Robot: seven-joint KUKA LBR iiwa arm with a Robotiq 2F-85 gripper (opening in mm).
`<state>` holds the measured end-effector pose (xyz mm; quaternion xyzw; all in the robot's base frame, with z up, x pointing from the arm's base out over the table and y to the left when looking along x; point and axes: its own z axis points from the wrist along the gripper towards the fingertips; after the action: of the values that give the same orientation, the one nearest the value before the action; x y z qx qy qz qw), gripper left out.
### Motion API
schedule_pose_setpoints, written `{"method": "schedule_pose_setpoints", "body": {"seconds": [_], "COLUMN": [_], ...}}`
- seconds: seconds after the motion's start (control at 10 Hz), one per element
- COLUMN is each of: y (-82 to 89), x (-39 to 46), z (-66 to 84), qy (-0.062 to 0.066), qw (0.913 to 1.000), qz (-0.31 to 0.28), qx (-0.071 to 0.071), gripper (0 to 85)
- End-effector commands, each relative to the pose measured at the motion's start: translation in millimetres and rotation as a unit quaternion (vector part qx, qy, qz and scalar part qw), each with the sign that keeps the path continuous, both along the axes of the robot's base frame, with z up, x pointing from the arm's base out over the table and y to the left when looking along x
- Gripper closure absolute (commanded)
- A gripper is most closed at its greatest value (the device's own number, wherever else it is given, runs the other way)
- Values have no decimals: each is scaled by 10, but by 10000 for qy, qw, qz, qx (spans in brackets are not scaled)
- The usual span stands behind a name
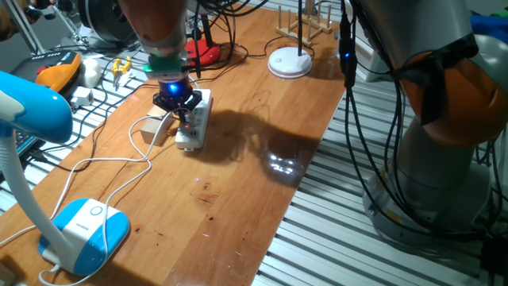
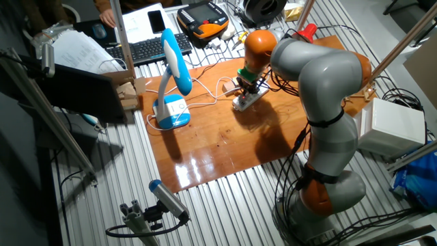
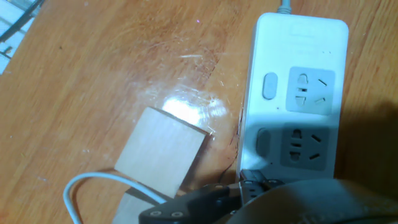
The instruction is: Plug in the power cord of the desk lamp, turn on the socket, and light up the desk lamp
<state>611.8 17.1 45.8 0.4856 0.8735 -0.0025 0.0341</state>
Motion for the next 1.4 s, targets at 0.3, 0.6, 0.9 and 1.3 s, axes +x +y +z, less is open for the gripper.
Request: {"method": "schedule_pose_setpoints", "body": {"seconds": [0.3, 0.6, 0.9, 1.3], "y": [-7, 9, 7, 64], "x": [10, 63, 58, -44], "z": [131, 244, 270, 190], "qy": [108, 161, 278, 159], "qw": [9997, 9994, 9993, 9998], "qz": [10, -43, 85, 143], "qx": [234, 289, 239, -33], "gripper": [850, 850, 850, 850]}}
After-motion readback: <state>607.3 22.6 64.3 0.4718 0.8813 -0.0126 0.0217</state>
